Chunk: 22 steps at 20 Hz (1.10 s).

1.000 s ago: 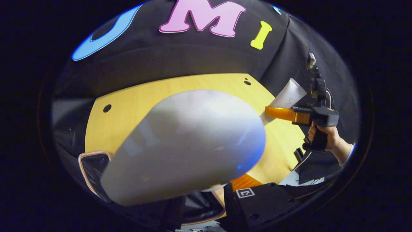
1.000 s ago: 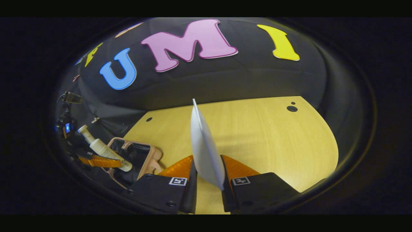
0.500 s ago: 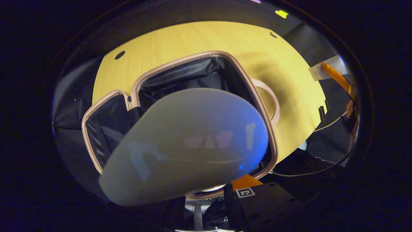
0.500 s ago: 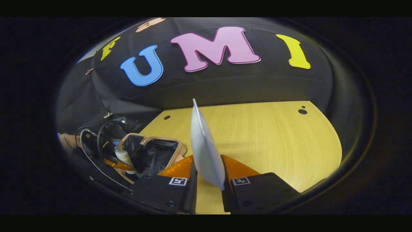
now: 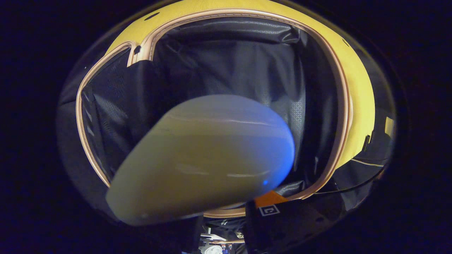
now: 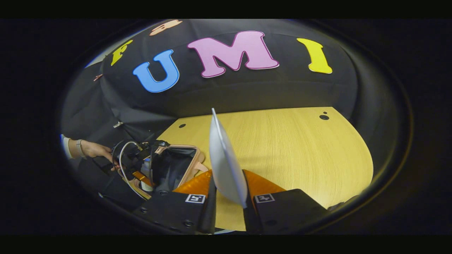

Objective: First open the suitcase, pack the skin care products into it, and then close the suitcase.

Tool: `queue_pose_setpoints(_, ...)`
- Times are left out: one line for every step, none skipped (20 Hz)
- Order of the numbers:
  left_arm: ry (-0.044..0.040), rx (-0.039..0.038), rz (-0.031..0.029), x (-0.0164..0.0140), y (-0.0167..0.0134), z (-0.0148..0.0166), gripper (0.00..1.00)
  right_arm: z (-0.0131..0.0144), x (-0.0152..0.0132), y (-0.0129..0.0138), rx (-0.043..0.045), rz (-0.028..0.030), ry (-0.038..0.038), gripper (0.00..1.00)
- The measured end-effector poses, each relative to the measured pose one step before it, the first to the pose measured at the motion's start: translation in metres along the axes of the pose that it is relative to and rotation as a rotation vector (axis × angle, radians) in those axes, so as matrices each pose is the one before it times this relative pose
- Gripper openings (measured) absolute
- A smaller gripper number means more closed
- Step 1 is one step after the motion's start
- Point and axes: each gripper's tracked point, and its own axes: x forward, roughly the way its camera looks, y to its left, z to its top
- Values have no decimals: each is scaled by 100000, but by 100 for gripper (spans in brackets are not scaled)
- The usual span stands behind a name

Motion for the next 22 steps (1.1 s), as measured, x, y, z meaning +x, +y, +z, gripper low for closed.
queue_pose_setpoints(732, -517, 955, 121, -39, 303, 53, -128, -3, 92, -252, 209, 16, 35)
queue_pose_setpoints(986, -1122, -167, 231, -92, 101, 54, -147, -101, 152, -167, 261, 212, 35)
queue_pose_setpoints(1063, -634, 282, 465, 114, 4, 55, -23, 12, 109, -163, 308, 36, 35)
queue_pose_setpoints(480, -499, 631, 416, 137, -137, 55, -45, -74, 159, -83, 277, -156, 35)
queue_pose_setpoints(-369, -864, 376, 253, 1, 281, 55, -15, -7, 75, 84, 187, -53, 35)
queue_pose_setpoints(709, -1458, 133, 156, -215, -76, 60, -22, -31, 172, 108, 150, -136, 35)
queue_pose_setpoints(-684, -729, 268, 120, -169, 138, 60, 25, -62, 142, 4, 224, 101, 35)
queue_pose_setpoints(149, -694, 369, 61, -53, -84, 62, -73, -23, 135, -161, 177, 135, 35)
queue_pose_setpoints(-260, 38, 654, -24, 156, -36, 62, -81, -1, 47, -418, 156, 431, 35)
queue_pose_setpoints(-1360, 984, 1411, -349, 192, 209, 64, -159, 22, 112, -586, -46, 406, 35)
queue_pose_setpoints(-2226, 1306, 1347, -507, 158, 107, 65, -182, 45, 85, -590, 122, 534, 35)
queue_pose_setpoints(-2692, 1050, 759, -426, -16, 162, 66, -185, 210, 233, -368, 263, 725, 35)
queue_pose_setpoints(-4086, 2429, 2271, -609, 281, 352, 68, -165, 233, 190, -130, 440, 841, 35)
queue_pose_setpoints(-5083, 3154, 2244, -836, 217, 575, 72, -91, 237, 571, -64, 1030, 720, 35)
queue_pose_setpoints(-5898, 3324, 3213, -772, 426, 671, 73, -20, 315, 796, -147, 1681, 634, 35)
queue_pose_setpoints(-6488, 3309, 2116, -855, 486, 700, 78, -59, 297, 851, -203, 1687, 1111, 35)
queue_pose_setpoints(-7250, 2212, 487, -1146, 268, 824, 80, -111, 310, 919, -170, 2005, 1430, 35)
queue_pose_setpoints(-9244, 1971, -391, -1520, 19, 1105, 81, -153, 495, 1103, 534, 2261, 1620, 35)
queue_pose_setpoints(-10370, 497, 544, -1549, 461, 1465, 81, -189, 513, 1172, 1217, 2474, 1755, 35)
queue_pose_setpoints(-10750, -1131, 41, -1419, 565, 1267, 82, -372, 630, 1456, 1268, 3181, 2230, 35)
queue_pose_setpoints(-8731, -3214, -1727, -1481, 405, 923, 83, -318, 743, 1545, 660, 3365, 1938, 36)
queue_pose_setpoints(-7472, -4138, -2450, -1420, 340, 733, 84, -338, 750, 1480, 738, 3410, 2149, 36)
